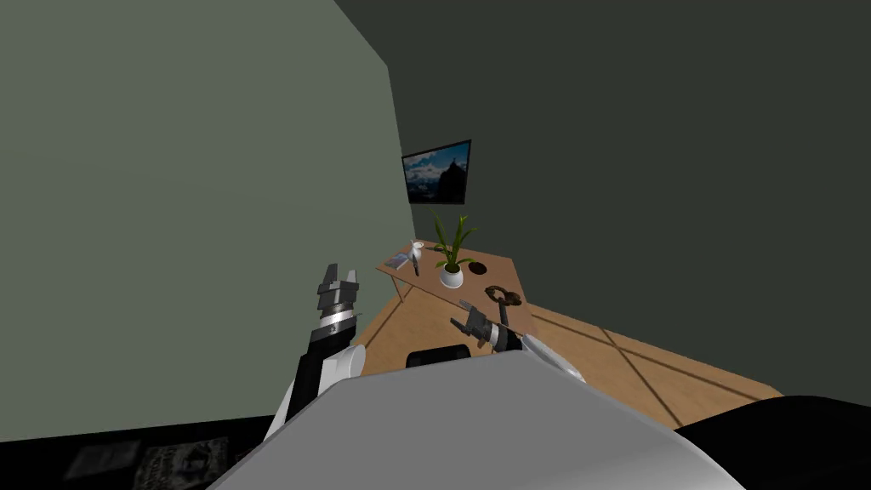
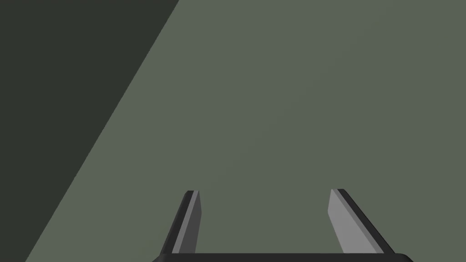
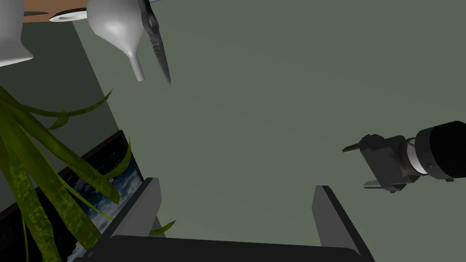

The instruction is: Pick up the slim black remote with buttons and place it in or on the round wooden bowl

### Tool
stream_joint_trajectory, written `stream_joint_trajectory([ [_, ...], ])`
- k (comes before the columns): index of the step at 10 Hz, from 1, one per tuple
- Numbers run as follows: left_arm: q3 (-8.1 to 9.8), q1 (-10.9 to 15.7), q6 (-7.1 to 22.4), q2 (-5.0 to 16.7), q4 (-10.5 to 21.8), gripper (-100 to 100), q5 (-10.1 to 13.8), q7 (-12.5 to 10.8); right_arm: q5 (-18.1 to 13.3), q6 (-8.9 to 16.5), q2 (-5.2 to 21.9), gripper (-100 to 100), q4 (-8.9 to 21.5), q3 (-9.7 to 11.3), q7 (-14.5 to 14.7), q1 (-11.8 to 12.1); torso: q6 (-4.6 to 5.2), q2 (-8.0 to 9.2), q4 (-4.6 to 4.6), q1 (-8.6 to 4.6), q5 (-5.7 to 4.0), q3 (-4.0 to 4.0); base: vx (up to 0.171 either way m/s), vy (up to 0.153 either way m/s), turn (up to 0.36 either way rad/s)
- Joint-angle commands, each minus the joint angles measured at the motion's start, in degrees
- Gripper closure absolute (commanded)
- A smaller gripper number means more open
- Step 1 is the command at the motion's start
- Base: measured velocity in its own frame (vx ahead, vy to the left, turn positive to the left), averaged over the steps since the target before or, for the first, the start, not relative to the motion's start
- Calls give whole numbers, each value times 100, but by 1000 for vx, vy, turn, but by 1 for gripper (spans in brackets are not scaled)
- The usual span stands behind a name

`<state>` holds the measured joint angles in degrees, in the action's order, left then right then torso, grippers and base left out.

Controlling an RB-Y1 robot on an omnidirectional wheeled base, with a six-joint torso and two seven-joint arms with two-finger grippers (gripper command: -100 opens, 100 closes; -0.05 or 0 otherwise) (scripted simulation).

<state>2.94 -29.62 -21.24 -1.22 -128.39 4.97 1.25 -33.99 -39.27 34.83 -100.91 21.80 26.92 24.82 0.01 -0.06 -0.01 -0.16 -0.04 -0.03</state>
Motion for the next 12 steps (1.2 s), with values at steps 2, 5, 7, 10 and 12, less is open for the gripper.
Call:
stream_joint_trajectory([
  [2, 0, 0, 0, 0, 0, 0, 0, 0, -419, -121, 281, -100, 397, 159, 338, -16, 0, 0, 0, -9, -1, 0, -7, -54, 291],
  [5, 1, -2, 0, 0, 0, 0, 0, 0, -894, -191, 611, -100, 906, 421, 742, -135, 6, -3, -1, 1, 0, -2, -1, -32, 218],
  [7, 1, -2, 0, 0, 0, 0, 0, 0, -1169, -225, 771, -100, 1156, 547, 943, -197, 8, -2, 0, 2, 1, -1, -1, -33, 182],
  [10, 1, -1, 0, 0, 0, 0, 0, 0, -1509, -261, 928, -100, 1402, 668, 1142, -261, 2, -5, -1, -1, 0, -3, -4, -33, 191],
  [12, 1, -1, 0, 0, 0, 0, 0, 0, -1775, -297, 1082, -100, 1644, 781, 1337, -326, 4, -4, -1, -2, 0, -2, -7, -35, 191],
])
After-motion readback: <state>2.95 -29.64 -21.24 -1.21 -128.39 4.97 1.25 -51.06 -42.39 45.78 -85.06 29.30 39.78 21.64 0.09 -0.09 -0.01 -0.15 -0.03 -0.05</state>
